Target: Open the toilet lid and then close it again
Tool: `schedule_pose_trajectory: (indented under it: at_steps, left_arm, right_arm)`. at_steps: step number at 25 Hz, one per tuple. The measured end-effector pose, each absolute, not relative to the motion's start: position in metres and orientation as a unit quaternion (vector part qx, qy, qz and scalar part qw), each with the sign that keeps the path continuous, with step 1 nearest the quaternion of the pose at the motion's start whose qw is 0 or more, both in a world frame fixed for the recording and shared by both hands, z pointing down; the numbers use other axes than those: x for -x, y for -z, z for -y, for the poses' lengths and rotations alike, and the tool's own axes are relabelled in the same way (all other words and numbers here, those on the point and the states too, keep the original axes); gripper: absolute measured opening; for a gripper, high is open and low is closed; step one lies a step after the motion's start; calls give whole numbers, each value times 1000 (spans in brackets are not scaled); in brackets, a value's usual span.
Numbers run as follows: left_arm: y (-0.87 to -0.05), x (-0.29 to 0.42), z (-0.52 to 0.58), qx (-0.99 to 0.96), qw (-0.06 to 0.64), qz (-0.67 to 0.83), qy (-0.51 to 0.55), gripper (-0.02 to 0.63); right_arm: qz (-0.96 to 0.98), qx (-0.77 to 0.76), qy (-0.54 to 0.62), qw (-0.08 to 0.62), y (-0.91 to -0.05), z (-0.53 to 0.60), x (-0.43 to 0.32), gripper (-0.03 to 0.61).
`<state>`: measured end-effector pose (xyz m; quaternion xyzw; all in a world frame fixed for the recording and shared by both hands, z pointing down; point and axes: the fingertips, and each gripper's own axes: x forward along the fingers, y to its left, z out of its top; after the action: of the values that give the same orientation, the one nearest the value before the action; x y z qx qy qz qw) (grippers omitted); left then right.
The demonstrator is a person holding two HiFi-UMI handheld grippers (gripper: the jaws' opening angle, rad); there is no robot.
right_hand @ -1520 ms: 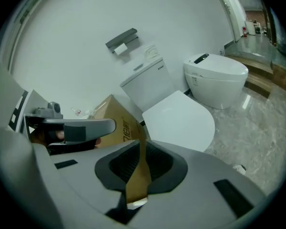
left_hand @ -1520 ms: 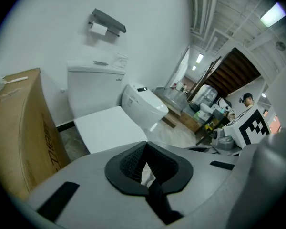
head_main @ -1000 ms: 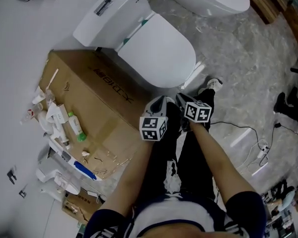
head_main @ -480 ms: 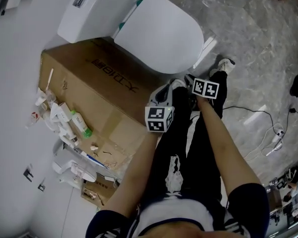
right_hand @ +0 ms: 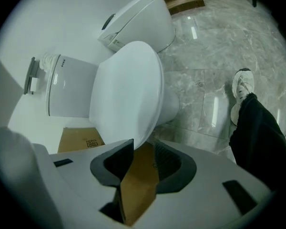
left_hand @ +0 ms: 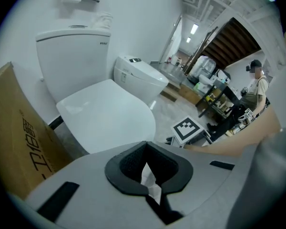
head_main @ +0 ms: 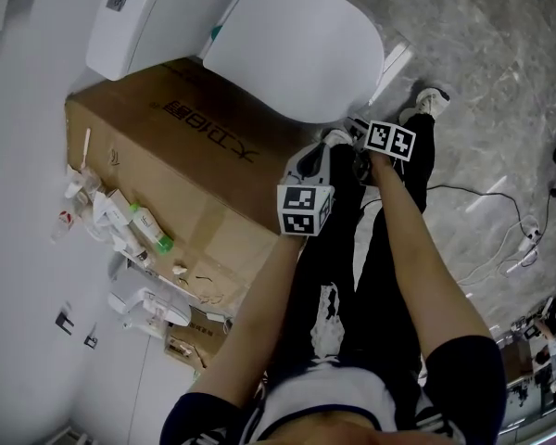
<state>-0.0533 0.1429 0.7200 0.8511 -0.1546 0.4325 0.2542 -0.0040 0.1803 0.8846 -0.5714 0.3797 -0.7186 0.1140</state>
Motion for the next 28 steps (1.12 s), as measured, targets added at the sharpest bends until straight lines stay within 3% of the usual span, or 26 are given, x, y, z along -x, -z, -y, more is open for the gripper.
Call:
schedule_pose_trajectory:
  at_steps: [11,16,28]
  left_arm:
    - [-728,64,-145,-846,252,146,-446,5]
    - [-729,69,-144,-846,252,148,-446,6]
    - [-693,60,-142,-861,251,139,-420,5]
  right_arm:
    - [-348,565,722,195,-896,-169,-4,90]
    - [-315,570,727,215,-890,-171,-3,54]
    - [-382,576,685,230,-801,-165,-3,37]
